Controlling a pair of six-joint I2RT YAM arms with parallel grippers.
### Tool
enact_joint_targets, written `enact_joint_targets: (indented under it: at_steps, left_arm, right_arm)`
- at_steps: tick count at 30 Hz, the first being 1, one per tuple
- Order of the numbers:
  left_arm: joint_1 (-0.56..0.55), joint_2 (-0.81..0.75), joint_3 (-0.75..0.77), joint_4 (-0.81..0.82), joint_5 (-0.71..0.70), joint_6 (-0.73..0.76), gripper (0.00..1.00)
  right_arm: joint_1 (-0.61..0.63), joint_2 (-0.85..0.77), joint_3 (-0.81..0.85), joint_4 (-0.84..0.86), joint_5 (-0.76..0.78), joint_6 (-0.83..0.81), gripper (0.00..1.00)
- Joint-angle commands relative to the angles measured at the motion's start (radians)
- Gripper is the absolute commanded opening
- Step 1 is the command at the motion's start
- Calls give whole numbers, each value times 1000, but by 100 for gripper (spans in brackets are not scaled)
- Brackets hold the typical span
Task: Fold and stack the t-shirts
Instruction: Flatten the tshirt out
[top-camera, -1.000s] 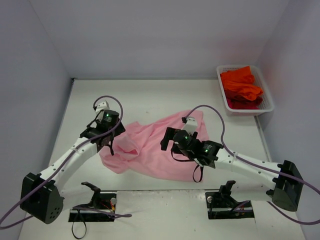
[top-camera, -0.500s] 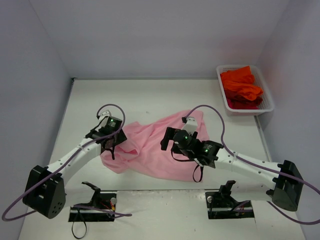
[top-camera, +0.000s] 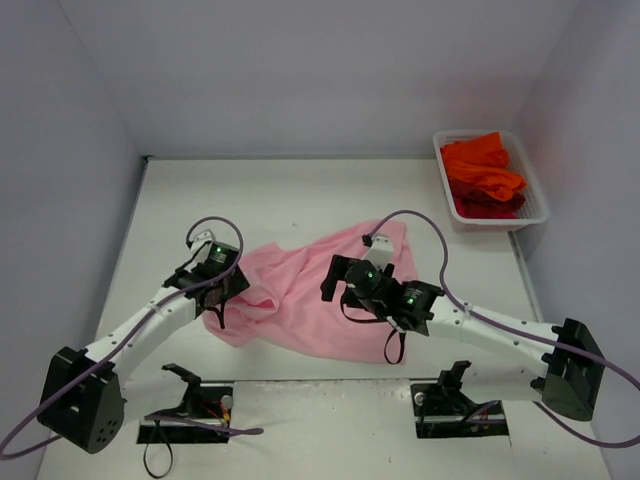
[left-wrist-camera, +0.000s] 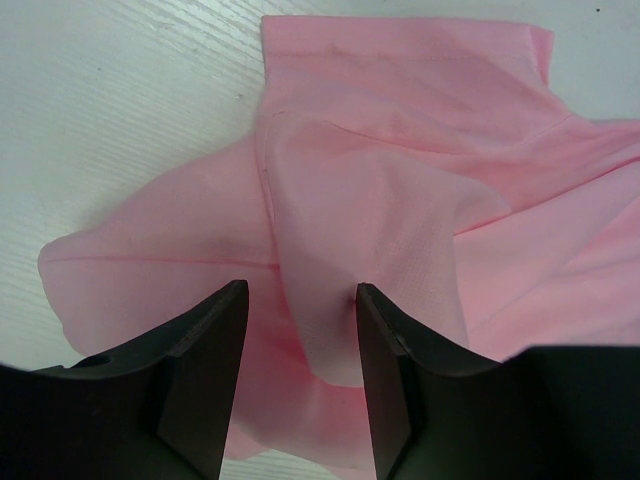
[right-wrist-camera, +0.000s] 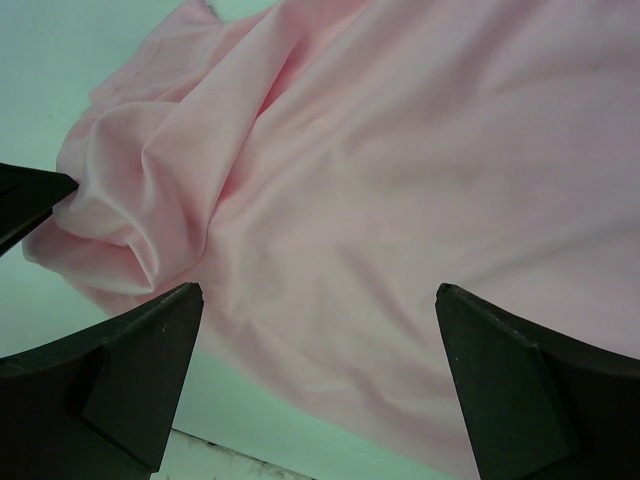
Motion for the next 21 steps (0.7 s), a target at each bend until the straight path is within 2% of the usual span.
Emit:
enact_joint_targets:
  at_steps: [1, 5, 7, 9, 10, 13, 21]
  left_arm:
    - [5, 31, 8, 27, -20, -21, 43]
    - [5, 75, 6, 53, -27, -19, 43]
    - [4, 92, 8, 63, -34, -16, 39]
    - [4, 102, 11, 70, -41, -13, 28]
    - [4, 103, 15, 71, -44, -10, 16]
    - [2, 106, 31, 71, -61, -1, 0]
    - [-84, 5, 64, 116, -225, 65, 0]
  right_arm:
    - [-5, -10, 42, 12, 26, -3, 100]
    - [-5, -18, 36, 12, 25, 0, 100]
    - [-5, -19, 30, 15, 25, 3, 100]
    - [-3, -21, 25, 13, 25, 5, 100]
    - [-3, -21, 27, 13, 26, 5, 100]
    - [-5, -21, 24, 13, 25, 6, 100]
    - [-5, -25, 10, 13, 22, 14, 100]
